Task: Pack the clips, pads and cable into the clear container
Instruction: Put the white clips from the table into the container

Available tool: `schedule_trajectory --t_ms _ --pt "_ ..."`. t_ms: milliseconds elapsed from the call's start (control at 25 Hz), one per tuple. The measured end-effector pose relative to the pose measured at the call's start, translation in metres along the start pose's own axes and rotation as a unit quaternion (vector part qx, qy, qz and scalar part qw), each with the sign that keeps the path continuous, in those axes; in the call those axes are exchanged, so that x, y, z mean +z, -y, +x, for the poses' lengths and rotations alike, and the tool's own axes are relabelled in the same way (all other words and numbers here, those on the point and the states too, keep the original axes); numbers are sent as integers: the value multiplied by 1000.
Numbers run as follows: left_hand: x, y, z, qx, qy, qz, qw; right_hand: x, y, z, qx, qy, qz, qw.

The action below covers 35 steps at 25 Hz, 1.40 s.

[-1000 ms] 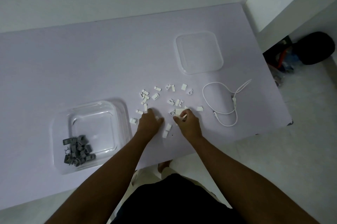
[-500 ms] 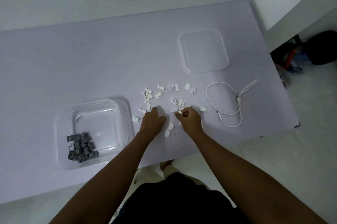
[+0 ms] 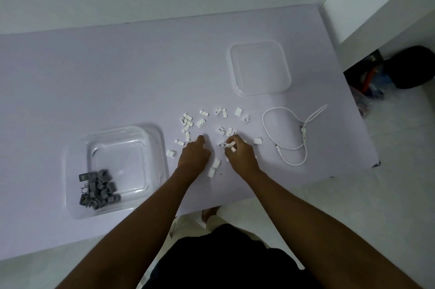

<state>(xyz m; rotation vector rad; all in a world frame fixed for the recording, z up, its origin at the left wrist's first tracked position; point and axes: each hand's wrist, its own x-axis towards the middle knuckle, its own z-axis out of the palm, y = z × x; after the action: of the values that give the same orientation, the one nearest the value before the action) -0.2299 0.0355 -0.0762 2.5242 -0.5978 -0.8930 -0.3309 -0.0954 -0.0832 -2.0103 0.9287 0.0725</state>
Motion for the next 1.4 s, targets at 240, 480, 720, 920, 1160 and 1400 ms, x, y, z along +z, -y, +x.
schedule_trajectory --t_ms 240,480,720,920,1160,1400 --pt "3 -2 -8 -51 -46 -106 992 -2 2 7 -48 35 -79 995" --pt "-12 5 -25 -129 -69 -57 988 8 8 23 -55 64 -138 987" --pt "-24 19 -27 -179 -76 79 978 13 16 28 -58 68 -115 989" --pt "-25 36 -15 -230 -55 -18 971 5 23 37 -57 29 -72 995" --pt "-21 35 -12 -201 -81 -22 976 -1 28 63 -87 26 -88 992" --pt "-26 23 -7 -165 -75 22 983 9 27 71 -116 79 -123 982"
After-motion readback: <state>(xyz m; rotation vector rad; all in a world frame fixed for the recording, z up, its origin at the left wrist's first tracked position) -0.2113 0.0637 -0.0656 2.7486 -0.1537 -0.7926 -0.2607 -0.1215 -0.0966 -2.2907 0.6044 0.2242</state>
